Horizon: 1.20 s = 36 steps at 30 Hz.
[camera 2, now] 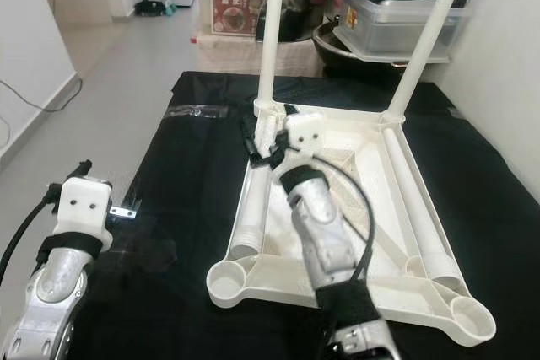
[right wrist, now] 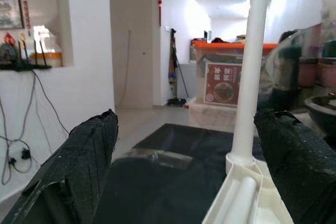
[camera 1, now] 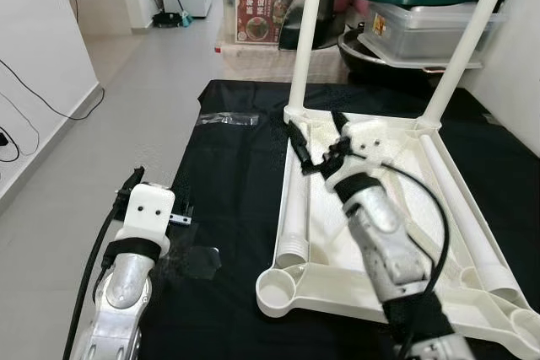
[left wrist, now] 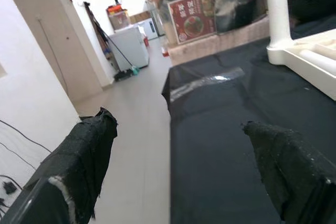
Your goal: Building children table
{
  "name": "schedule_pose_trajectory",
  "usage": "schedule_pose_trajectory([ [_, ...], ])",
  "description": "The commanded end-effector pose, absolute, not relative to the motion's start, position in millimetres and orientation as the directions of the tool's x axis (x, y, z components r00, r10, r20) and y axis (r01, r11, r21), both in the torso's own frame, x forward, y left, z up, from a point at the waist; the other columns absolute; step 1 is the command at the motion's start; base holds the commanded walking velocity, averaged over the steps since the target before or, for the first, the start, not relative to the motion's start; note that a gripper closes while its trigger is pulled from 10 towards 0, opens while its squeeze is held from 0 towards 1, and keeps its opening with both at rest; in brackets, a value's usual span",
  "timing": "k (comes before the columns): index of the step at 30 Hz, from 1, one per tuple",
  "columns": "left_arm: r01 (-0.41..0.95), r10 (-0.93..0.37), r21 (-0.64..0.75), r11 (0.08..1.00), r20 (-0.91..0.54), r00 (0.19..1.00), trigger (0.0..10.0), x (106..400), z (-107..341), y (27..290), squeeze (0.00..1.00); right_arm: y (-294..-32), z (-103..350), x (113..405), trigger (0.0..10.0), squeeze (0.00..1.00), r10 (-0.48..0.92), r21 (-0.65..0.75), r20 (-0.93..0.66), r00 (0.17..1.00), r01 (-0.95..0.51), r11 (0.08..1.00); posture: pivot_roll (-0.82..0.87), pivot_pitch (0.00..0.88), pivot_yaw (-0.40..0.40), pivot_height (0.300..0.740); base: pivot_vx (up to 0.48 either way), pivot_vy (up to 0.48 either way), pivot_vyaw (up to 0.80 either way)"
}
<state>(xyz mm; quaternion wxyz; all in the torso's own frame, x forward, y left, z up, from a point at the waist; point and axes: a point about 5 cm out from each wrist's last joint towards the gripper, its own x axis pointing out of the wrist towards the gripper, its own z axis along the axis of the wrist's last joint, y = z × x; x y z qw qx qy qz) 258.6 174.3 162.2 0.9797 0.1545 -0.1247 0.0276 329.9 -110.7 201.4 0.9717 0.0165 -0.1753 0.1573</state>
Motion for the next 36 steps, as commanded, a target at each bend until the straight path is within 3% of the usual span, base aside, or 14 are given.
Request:
schedule_pose_trajectory([
  [1,-0.071,-0.004,0.286,0.956,0.255,0.967,10.0,257.1,163.5,168.7,0.0,-110.2,205.8,327.7,10.0,0.0,0.284,-0.041,0.376,0.882,-0.291,0.956,0.1,0.0,-0.049,0.74,0.0,-0.48,0.0],
  [15,-0.069,-0.007,0.285,0.956,0.257,0.966,10.0,256.0,166.0,167.5,0.0,-106.5,209.6,326.0,10.0,0.0,0.246,-0.038,0.394,0.886,-0.251,0.967,0.1,0.0,-0.048,0.74,0.0,-0.48,0.0],
  [23,-0.074,0.004,0.272,0.959,0.248,0.969,10.0,254.9,162.8,166.8,0.0,-118.6,210.6,328.4,10.0,0.0,0.3,-0.171,0.376,0.877,-0.252,0.952,0.08,0.0,-0.046,0.74,0.0,0.0,0.0],
  [25,-0.067,0.0,0.273,0.96,0.238,0.971,10.0,256.0,160.3,166.1,0.0,-127.7,208.4,326.6,10.0,0.0,0.404,-0.274,0.319,0.857,-0.325,0.905,0.06,0.0,-0.039,0.74,0.0,0.0,0.0],
  [30,-0.056,-0.007,0.267,0.962,0.228,0.974,10.0,257.0,157.6,164.4,0.0,-145.4,207.2,320.6,10.0,0.0,0.508,-0.355,0.232,0.829,-0.414,0.838,0.05,0.0,-0.035,0.74,0.0,0.0,0.0],
  [31,-0.053,-0.009,0.268,0.962,0.224,0.975,10.0,257.3,156.4,164.1,0.0,-151.4,205.0,315.8,10.0,0.0,0.576,-0.423,0.171,0.8,-0.468,0.776,0.04,0.0,-0.031,0.74,0.0,0.0,0.0],
  [32,-0.053,-0.009,0.268,0.962,0.224,0.975,10.0,257.3,156.4,164.1,0.0,-151.4,205.0,315.8,10.0,0.0,0.576,-0.423,0.171,0.8,-0.468,0.776,0.04,0.0,-0.031,0.74,0.0,0.0,0.0],
  [33,-0.048,-0.013,0.27,0.962,0.22,0.975,10.0,257.8,155.1,163.7,0.0,-156.8,200.8,311.0,10.0,0.0,0.638,-0.48,0.088,0.765,-0.529,0.7,0.03,0.0,-0.029,0.74,0.0,0.0,0.0],
  [35,-0.048,-0.013,0.27,0.962,0.22,0.975,10.0,257.8,155.1,163.7,0.0,-156.8,200.8,311.0,10.0,0.0,0.638,-0.48,0.088,0.765,-0.529,0.7,0.03,0.0,-0.029,0.74,0.0,0.0,0.0],
  [36,-0.046,-0.015,0.274,0.961,0.216,0.976,10.0,258.6,153.9,163.6,0.0,-160.6,196.4,305.8,10.0,0.0,0.689,-0.522,0.001,0.724,-0.588,0.619,0.02,0.0,-0.03,0.74,0.0,0.0,0.0],
])
